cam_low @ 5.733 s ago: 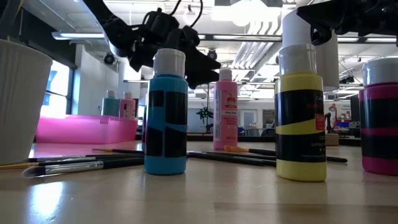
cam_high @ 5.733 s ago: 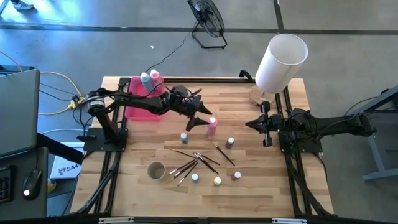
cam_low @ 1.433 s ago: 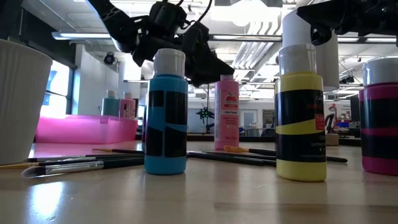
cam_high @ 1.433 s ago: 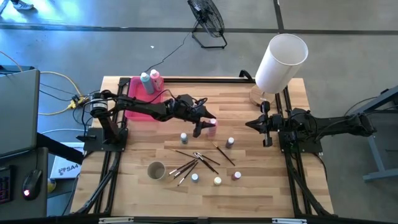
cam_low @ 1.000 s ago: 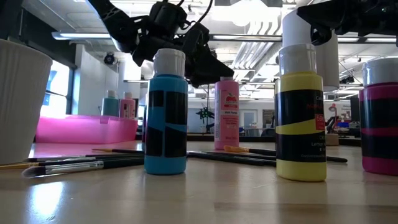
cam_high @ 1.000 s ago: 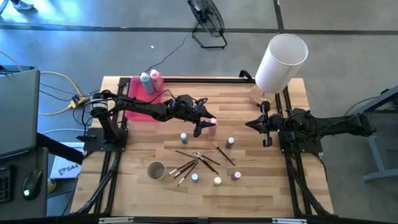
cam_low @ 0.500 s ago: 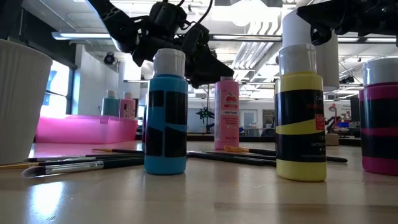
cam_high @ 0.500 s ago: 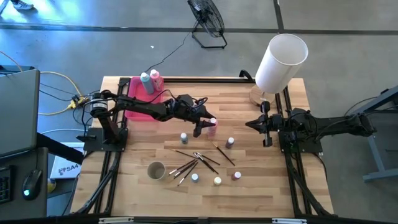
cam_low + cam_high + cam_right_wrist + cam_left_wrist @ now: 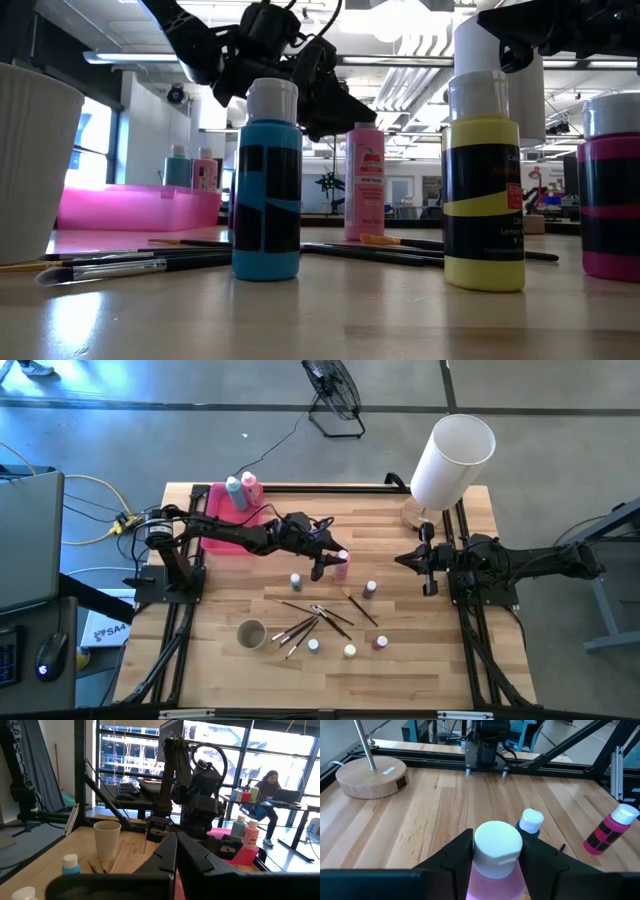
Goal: Pick & Place Paint Supplies
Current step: Put the big pink paint bottle into the pink bin
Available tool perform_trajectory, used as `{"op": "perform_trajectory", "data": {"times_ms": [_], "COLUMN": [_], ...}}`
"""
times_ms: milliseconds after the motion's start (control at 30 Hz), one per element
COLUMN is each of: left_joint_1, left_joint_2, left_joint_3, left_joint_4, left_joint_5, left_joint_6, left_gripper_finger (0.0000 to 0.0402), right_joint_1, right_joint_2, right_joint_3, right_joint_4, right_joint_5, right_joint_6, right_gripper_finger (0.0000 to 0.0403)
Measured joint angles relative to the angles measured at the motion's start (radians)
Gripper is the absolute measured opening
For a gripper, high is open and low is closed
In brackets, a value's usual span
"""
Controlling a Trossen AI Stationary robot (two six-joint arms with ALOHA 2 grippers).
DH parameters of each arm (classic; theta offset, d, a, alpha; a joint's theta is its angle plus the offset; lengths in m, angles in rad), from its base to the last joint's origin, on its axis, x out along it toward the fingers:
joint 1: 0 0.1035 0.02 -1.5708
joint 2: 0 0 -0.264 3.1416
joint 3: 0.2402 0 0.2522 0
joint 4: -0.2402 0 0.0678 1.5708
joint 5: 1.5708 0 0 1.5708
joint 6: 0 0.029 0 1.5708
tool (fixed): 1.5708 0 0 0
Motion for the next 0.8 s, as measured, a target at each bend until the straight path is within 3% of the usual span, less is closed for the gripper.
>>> {"op": "perform_trajectory", "data": {"times_ms": [200, 800], "left_joint_1": [0.001, 0.028], "left_joint_2": [0.000, -0.010], "left_joint_3": [0.000, 0.000], "left_joint_4": [0.006, -0.014], "left_joint_5": [-0.004, 0.034], "left_joint_6": [0.001, 0.020], "left_gripper_finger": [0.0120, 0.0124], "right_joint_1": [0.000, 0.000], "right_joint_2": [0.000, 0.000], "right_joint_3": [0.000, 0.000], "right_joint_4": [0.000, 0.000], "right_joint_5": [0.000, -0.001], "right_joint_6": [0.000, 0.000], "right_gripper_finger": [0.0003, 0.0003]}}
